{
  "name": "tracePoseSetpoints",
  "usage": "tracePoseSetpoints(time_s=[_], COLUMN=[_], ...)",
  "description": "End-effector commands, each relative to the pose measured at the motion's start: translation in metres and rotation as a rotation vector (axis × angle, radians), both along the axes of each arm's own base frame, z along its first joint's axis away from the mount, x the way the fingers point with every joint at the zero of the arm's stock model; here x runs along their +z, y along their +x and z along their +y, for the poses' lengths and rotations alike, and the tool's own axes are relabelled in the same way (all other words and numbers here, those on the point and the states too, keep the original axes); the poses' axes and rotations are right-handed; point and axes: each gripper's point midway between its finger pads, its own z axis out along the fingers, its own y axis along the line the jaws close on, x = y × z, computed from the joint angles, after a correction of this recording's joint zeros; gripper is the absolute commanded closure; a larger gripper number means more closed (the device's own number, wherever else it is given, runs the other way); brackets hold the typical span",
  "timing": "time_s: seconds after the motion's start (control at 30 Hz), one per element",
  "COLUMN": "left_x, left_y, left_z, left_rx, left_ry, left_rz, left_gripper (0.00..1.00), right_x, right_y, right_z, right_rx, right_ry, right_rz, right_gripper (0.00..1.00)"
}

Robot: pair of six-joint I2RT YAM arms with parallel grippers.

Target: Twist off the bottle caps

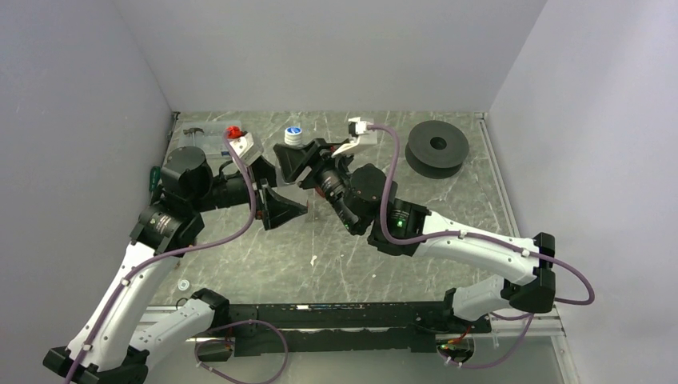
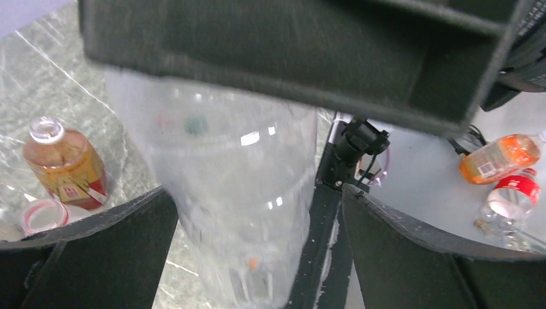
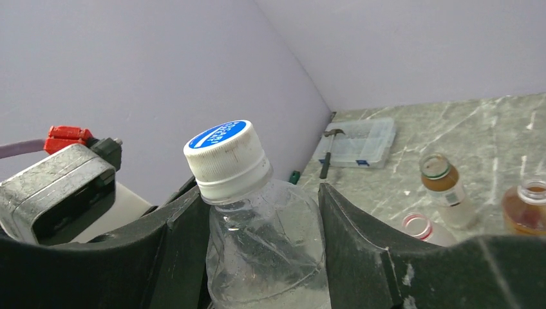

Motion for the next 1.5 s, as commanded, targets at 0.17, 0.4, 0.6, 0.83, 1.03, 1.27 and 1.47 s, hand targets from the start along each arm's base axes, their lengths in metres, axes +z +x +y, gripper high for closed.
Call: tracePoseSetpoints(time_s=[0.17,0.4,0.6,0.83,1.03,1.27,1.47], left_x=[0.018,0.013,0.0,-0.01,-0.012,-0.02,-0.028], left_y=[0.009,0.012,0.017,0.02,0.02,0.022,0.022], left_z=[-0.002,0.003,0.012,0.018,0.02,0.02,0.02], left_rx=[-0.005,0.029,0.054,0.066,0.076,0.077,0.073], left_ry=[-0.004,0.027,0.108,0.16,0.172,0.187,0.197], left_rz=[-0.149,-0.162,-0.245,-0.299,-0.299,-0.255,-0.248], left_gripper=[0.16,0.6,0.63,0.64,0.64,0.65,0.65], right_x=[0.037,0.042,0.046,0.036,0.03,0.027,0.032], right_y=[-0.02,-0.028,-0.025,-0.012,-0.011,-0.011,-0.012], right_z=[0.01,0.01,0.013,0.02,0.021,0.02,0.013], right_rx=[0.088,0.134,0.222,0.303,0.329,0.335,0.321], right_ry=[0.124,0.067,-0.087,-0.213,-0.222,-0.235,-0.22], right_rz=[-0.053,-0.103,-0.098,-0.019,-0.004,-0.01,-0.026], right_gripper=[0.56,0.41,0.26,0.31,0.39,0.54,0.7])
